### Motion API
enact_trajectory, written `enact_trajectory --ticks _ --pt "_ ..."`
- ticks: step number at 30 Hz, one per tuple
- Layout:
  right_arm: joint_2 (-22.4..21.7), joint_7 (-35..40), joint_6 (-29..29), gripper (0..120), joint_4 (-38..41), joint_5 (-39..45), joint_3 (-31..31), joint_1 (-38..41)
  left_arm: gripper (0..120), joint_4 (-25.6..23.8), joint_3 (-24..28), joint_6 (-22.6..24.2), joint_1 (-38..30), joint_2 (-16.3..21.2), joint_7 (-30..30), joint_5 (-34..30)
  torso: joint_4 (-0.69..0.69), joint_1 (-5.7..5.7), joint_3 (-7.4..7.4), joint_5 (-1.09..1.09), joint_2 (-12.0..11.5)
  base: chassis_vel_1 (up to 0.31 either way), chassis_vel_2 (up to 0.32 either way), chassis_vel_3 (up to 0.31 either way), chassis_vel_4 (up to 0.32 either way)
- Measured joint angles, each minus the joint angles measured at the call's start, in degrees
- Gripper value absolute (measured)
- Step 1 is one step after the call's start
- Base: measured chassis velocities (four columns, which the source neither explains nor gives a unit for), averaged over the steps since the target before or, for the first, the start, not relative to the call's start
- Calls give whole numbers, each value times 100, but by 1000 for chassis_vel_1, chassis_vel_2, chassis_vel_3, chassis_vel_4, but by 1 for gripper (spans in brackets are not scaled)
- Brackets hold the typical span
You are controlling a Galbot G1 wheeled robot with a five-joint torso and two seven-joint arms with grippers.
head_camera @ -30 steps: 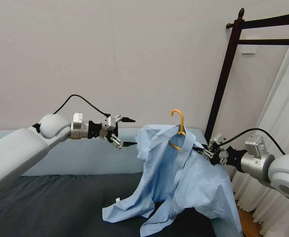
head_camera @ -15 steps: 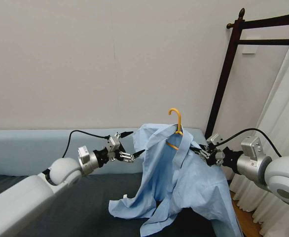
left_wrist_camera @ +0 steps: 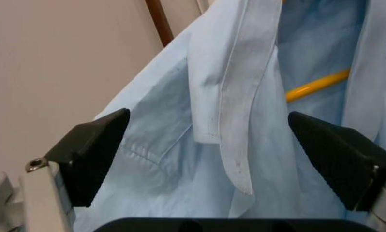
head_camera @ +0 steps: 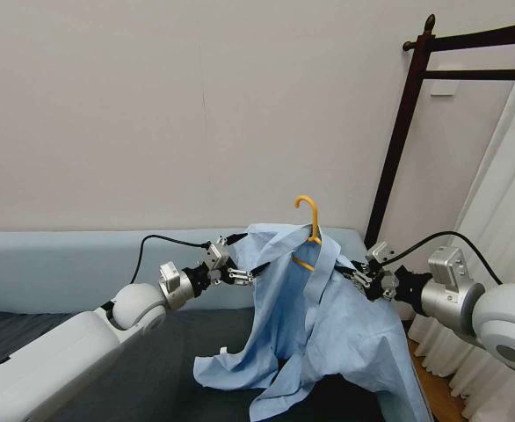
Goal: Pick up the clothes from the sofa and hang them on the clothes hanger.
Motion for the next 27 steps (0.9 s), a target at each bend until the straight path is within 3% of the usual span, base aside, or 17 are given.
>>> enact_trajectory --ticks 6,14,27 --pt "-49 -82 2 8 -52 17 10 21 85 250 110 -73 -64 -211 25 38 0 1 0 -1 0 0 0 0 0" --pt "0 -118 10 8 -134 9 -65 65 51 349 146 -191 -84 -267 134 130 1 0 0 -1 0 0 0 0 0" --pt "19 -129 -22 8 -209 75 -106 130 8 651 279 -292 -268 -474 227 400 0 1 0 -1 0 0 0 0 0"
